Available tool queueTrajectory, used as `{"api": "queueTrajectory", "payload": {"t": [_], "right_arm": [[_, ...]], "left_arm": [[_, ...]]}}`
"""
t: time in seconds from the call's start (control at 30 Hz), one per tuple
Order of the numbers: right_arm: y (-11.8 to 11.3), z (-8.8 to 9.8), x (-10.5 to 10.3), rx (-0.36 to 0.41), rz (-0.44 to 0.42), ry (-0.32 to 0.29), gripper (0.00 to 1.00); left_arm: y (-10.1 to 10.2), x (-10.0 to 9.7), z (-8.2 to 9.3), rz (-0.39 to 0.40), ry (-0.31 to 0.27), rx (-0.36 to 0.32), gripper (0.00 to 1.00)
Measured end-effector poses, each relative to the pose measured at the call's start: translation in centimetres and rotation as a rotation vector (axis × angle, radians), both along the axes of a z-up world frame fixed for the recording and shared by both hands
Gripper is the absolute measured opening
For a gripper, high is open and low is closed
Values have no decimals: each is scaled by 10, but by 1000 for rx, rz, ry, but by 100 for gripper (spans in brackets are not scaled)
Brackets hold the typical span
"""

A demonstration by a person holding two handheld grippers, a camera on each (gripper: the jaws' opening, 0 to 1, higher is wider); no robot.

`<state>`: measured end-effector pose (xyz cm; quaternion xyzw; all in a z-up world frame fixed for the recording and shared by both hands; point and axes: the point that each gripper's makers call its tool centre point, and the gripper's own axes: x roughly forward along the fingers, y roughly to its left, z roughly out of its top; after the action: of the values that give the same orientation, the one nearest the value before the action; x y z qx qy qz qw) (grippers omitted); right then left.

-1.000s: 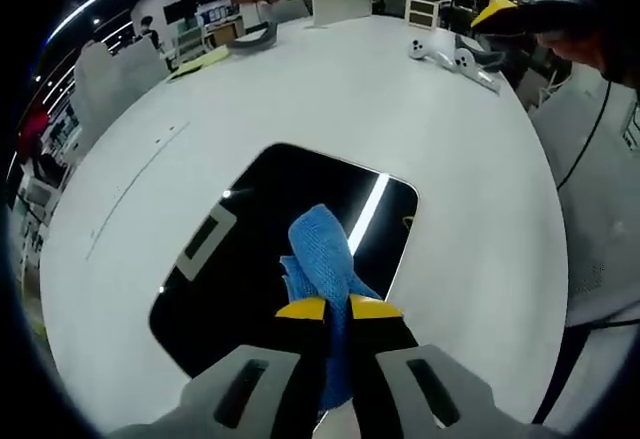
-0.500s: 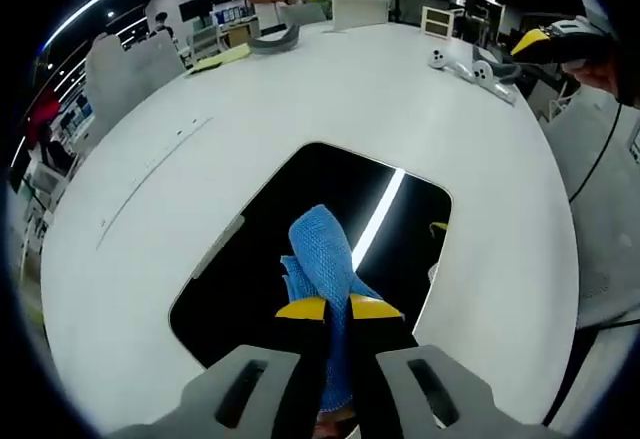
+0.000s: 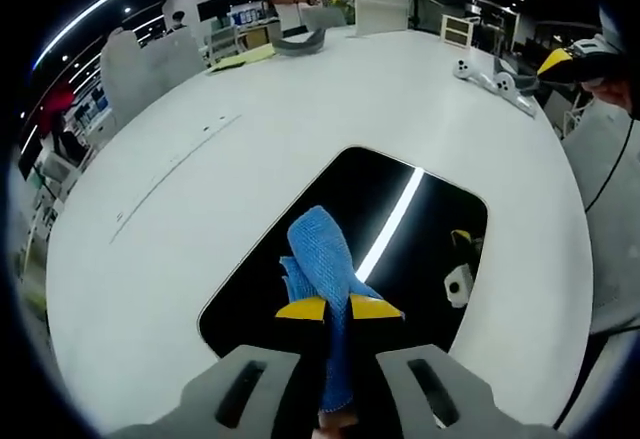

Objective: Wipe the mirror surface with the cleaning cloth until all visible marks leave the cleaned area.

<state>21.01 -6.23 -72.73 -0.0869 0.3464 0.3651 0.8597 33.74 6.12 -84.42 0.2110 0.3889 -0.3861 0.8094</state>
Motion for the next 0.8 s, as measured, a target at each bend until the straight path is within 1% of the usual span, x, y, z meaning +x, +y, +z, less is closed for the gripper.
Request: {"api": "queueTrajectory", "payload": {"t": [0.07,0.17,0.27,0.5,0.6,0.8], "right_arm": [[0,0,2,-2,0,1,99],[0,0,3,-1,0,3,99],[0,-2,3,-9,3,8,99],[-2,-4,4,-15,0,15,99],[-4,-5,5,-26,-3,19,99],[-6,-5,7,-21,-11,21,99]], "left_arm": [[3,5,0,14,-11,-5,4],[6,10,1,42,-7,-19,4],[9,15,0,53,-10,-19,4],[15,24,0,84,-3,-34,4],[17,28,0,117,8,-56,4],[19,31,0,120,2,-53,4]]}}
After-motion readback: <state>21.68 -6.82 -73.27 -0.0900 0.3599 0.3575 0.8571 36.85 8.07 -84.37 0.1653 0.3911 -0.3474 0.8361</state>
